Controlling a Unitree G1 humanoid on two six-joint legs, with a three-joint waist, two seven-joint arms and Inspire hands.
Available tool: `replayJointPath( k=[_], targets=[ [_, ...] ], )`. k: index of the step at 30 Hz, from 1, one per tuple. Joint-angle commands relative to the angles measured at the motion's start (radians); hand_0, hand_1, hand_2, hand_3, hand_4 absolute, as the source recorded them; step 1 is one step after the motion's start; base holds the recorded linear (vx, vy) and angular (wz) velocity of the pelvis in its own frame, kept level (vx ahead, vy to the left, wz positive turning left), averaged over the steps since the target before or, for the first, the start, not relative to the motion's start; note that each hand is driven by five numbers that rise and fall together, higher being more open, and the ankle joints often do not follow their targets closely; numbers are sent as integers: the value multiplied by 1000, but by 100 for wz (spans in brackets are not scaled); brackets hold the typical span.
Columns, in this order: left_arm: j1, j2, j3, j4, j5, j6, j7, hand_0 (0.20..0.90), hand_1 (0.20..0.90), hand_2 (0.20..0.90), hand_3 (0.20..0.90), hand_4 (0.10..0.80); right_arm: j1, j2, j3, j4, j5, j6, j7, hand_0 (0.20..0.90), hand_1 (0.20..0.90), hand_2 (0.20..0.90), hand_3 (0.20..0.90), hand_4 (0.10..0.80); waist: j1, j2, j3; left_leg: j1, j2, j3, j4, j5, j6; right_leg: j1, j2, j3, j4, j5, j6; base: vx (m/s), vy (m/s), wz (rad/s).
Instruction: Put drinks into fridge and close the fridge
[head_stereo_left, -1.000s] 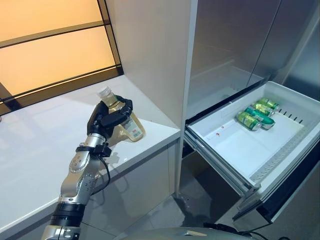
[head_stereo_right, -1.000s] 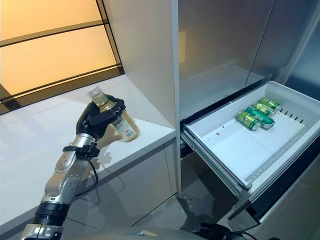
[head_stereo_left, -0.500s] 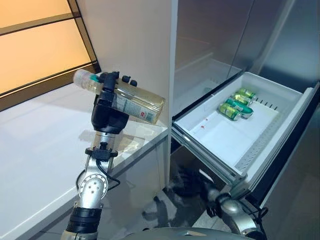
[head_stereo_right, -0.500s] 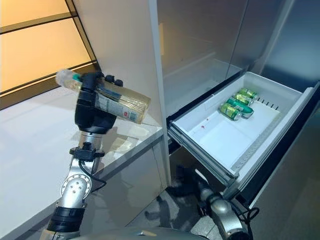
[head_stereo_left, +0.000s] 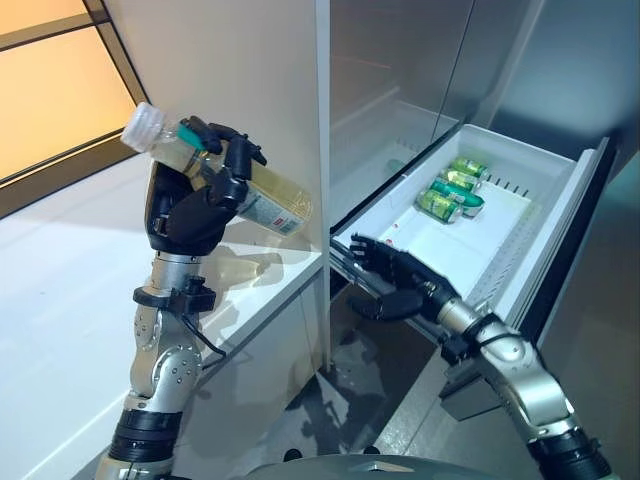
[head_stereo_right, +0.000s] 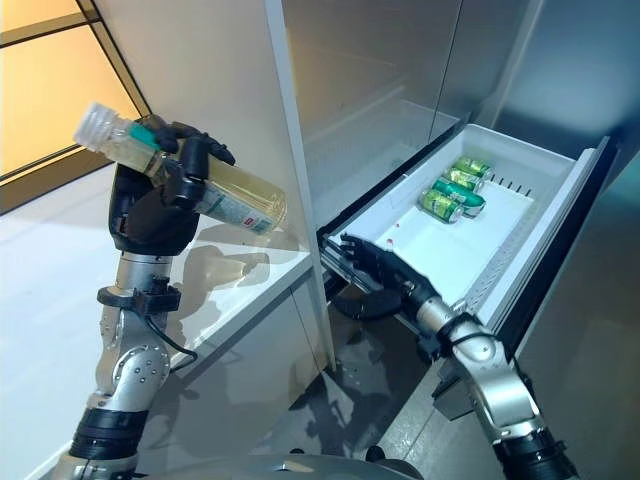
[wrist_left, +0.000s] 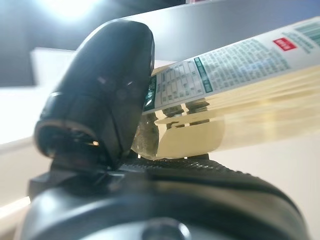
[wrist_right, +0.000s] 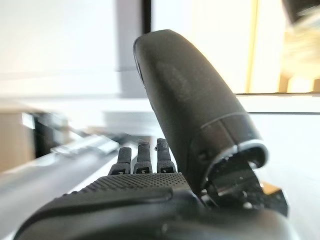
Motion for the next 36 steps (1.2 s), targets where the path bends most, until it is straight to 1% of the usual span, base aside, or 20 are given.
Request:
replayJointPath(
  k=[1,7,9,14,21,25,29,34,36],
  targets=[
    [-240,74,-20,-76,86,-122,49,300,300,300,200,100,-186,-25,-63,-132,134,-17,28,900,900,900,900,800,-5,-29,-88,14,-54,-68,1,-70,31,4,-13,7,23,4,36,-10,34,-10],
    [-292,115,-82,-63,163,-90,123,300,300,300,200,100,-246,-64,-16,-151,199,48,53,900,900,900,900,800,-11,-36,-91,15,-58,-59,1,-72,36,1,-14,19,23,12,40,-4,20,-5],
    [-306,118,-96,-57,195,-84,142,300,300,300,200,100,-253,-66,-6,-151,212,57,54,900,900,900,900,800,-13,-38,-92,15,-58,-56,1,-72,37,0,-14,20,23,14,41,0,0,0],
    [-340,129,-139,-41,211,-61,168,300,300,300,200,100,-284,-75,25,-154,227,69,56,900,900,900,900,800,-18,-44,-96,13,-58,-50,1,-72,38,-3,-14,22,21,18,43,1,-3,-7],
    [-373,97,-201,-33,226,-26,178,300,300,300,200,100,-335,-40,80,-170,241,79,35,900,900,900,900,800,-22,-46,-95,12,-57,-42,1,-73,39,-5,-13,25,20,20,43,2,-1,-1],
    [-389,75,-242,-25,224,0,170,300,300,300,200,100,-365,-10,110,-166,242,57,-5,900,900,900,900,800,-18,-47,-94,10,-57,-40,1,-74,40,-5,-13,22,18,22,44,0,0,0],
    [-384,52,-263,-27,215,20,149,300,300,300,200,100,-377,12,120,-161,234,48,-50,900,900,900,900,800,-15,-47,-93,12,-57,-37,1,-75,41,-4,-14,20,18,21,44,1,-3,-1],
    [-384,40,-284,-33,217,31,134,300,300,300,200,100,-396,29,126,-149,255,49,-103,900,900,900,900,800,-13,-47,-92,12,-56,-35,1,-76,42,-3,-12,18,17,20,43,0,0,0],
    [-385,36,-292,-37,232,42,134,300,300,300,200,100,-408,37,126,-149,260,37,-119,900,900,900,900,800,-11,-46,-93,11,-55,-35,1,-75,42,-3,-11,18,17,19,42,0,0,0]
  ],
)
